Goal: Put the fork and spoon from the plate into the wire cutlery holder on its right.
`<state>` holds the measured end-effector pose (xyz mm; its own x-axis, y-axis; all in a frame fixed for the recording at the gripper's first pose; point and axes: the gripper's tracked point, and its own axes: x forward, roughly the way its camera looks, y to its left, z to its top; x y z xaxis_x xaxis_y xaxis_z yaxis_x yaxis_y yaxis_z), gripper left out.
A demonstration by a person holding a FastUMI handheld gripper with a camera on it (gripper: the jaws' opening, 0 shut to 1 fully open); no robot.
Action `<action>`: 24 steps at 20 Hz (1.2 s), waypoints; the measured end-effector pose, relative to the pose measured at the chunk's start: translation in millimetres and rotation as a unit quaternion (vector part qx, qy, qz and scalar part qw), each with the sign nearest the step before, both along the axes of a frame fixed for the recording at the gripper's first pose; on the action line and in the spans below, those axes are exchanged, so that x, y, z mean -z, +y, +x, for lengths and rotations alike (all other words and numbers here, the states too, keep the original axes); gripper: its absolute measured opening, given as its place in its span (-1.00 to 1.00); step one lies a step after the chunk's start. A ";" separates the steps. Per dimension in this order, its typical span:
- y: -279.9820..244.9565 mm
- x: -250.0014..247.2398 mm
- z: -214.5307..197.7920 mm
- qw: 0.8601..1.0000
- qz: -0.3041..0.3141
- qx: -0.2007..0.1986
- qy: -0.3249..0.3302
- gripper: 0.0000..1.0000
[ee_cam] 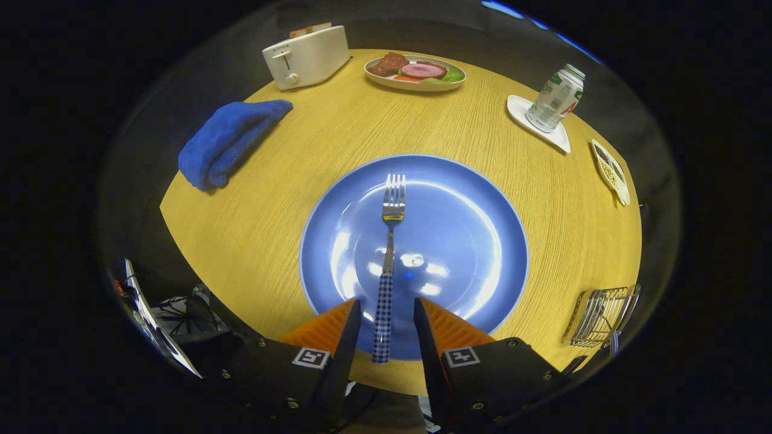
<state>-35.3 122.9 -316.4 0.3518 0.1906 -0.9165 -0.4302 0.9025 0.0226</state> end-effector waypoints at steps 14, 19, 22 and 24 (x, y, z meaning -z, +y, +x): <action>-4.9 -11.6 2.3 0.999 -0.004 -0.041 0.017 -0.96; -22.7 -41.0 0.0 0.998 -0.006 -0.052 0.017 -0.97; -47.2 -55.8 -4.7 0.998 -0.020 -0.047 0.021 -0.96; -67.0 -61.1 -8.0 0.999 -0.031 -0.034 0.023 -0.96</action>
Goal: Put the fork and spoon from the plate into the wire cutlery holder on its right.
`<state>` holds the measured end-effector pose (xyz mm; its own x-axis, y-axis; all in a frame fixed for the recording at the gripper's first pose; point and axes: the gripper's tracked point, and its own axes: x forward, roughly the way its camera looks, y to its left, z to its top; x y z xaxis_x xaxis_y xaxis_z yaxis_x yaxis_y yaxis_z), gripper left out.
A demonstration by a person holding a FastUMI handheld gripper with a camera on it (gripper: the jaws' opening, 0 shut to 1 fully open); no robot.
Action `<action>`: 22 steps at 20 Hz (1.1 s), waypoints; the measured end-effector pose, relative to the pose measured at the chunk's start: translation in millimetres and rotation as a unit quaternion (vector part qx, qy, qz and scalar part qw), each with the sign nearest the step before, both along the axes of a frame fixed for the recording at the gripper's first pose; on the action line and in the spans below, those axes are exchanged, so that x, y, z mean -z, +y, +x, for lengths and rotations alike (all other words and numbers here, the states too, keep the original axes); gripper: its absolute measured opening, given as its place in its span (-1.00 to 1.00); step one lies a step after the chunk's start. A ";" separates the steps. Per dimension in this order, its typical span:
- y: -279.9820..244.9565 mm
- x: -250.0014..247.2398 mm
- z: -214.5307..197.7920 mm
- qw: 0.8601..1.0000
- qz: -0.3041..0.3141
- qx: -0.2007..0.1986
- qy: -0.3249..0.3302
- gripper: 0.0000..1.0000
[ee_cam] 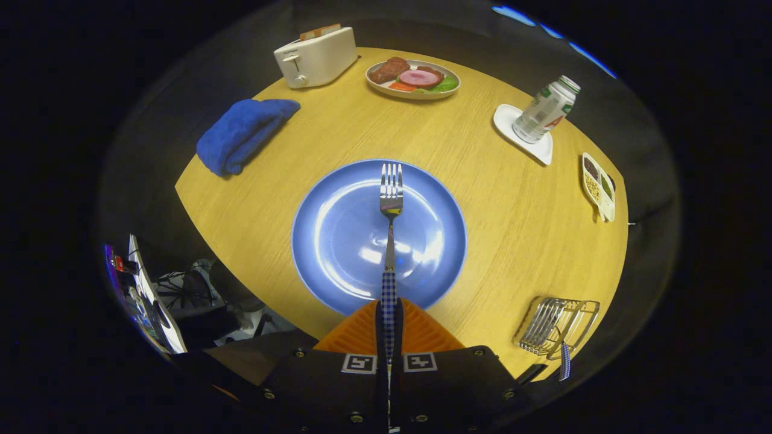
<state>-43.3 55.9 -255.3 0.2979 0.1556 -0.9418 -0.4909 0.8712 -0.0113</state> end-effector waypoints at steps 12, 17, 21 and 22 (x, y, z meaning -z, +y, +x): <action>-88.1 -25.9 -29.2 0.994 -0.016 0.106 0.012 -0.96; -141.3 -40.0 -48.4 0.989 -0.066 0.128 0.038 -0.96; -176.7 -48.5 -69.1 0.982 -0.100 0.141 0.080 -0.96; -182.6 -50.7 -72.1 0.980 -0.107 0.142 0.085 -0.96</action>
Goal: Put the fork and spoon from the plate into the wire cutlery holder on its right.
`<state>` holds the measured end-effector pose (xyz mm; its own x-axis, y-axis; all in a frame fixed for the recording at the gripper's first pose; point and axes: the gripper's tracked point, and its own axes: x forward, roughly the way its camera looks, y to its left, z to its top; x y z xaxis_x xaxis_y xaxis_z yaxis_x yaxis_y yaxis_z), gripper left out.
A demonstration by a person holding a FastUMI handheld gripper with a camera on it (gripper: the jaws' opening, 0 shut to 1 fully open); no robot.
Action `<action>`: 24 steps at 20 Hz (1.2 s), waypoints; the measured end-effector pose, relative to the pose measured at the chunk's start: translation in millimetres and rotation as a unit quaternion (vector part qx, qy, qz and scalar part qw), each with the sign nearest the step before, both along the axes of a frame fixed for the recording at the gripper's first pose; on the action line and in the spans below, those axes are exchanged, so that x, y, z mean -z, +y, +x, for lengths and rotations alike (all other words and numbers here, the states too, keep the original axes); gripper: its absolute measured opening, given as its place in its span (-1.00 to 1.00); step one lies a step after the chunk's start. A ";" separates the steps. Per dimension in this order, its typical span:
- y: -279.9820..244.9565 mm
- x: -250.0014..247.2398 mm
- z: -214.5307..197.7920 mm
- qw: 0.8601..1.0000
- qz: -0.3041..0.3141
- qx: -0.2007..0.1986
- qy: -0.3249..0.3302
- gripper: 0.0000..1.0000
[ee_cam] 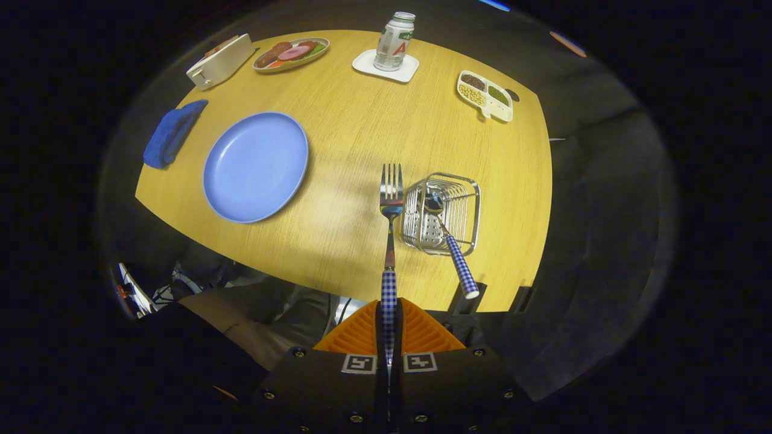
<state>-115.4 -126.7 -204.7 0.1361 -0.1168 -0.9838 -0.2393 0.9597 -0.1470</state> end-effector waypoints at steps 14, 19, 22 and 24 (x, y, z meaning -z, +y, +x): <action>-42.9 9.2 1.5 0.992 -0.079 -0.011 0.099 -0.96; -48.3 17.7 19.8 0.986 -0.097 -0.025 0.130 -0.96; -49.2 22.7 28.3 0.983 -0.101 -0.033 0.147 -0.96; -53.3 20.0 30.1 0.982 -0.106 -0.036 0.153 -0.96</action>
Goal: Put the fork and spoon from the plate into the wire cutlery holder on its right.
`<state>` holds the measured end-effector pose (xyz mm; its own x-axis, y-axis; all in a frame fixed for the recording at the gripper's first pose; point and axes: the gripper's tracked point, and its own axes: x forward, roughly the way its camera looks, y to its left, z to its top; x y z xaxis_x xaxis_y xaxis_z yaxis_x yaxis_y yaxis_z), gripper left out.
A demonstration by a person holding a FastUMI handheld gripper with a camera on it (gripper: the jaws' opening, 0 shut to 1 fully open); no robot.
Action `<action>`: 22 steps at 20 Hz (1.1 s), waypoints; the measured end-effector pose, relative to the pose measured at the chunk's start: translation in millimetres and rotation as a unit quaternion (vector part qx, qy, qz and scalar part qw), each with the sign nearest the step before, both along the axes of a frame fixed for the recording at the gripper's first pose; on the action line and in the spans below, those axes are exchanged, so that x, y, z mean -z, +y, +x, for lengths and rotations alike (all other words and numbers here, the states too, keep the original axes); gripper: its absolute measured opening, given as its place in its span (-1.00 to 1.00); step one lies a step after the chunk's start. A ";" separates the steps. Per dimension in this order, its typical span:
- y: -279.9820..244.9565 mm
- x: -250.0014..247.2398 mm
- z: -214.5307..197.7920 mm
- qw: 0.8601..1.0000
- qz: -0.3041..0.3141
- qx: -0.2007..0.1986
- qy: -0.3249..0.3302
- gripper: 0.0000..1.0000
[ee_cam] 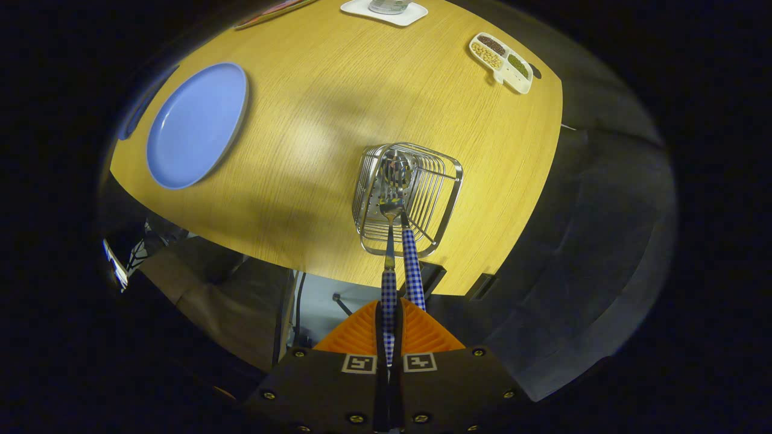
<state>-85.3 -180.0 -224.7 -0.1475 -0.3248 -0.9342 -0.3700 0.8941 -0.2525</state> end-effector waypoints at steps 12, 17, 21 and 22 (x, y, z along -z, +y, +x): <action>1.3 6.5 10.5 1.000 0.007 -0.016 0.002 -0.89; 1.3 7.8 21.0 0.999 0.006 -0.028 -0.028 -0.75; 1.7 0.5 23.3 0.998 0.004 -0.024 -0.054 -0.16; 5.4 -7.6 26.6 0.998 0.005 -0.020 -0.062 0.20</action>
<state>-58.7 -174.6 -217.1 -0.0181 -0.3191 -0.9475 -0.3718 0.8819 -0.2899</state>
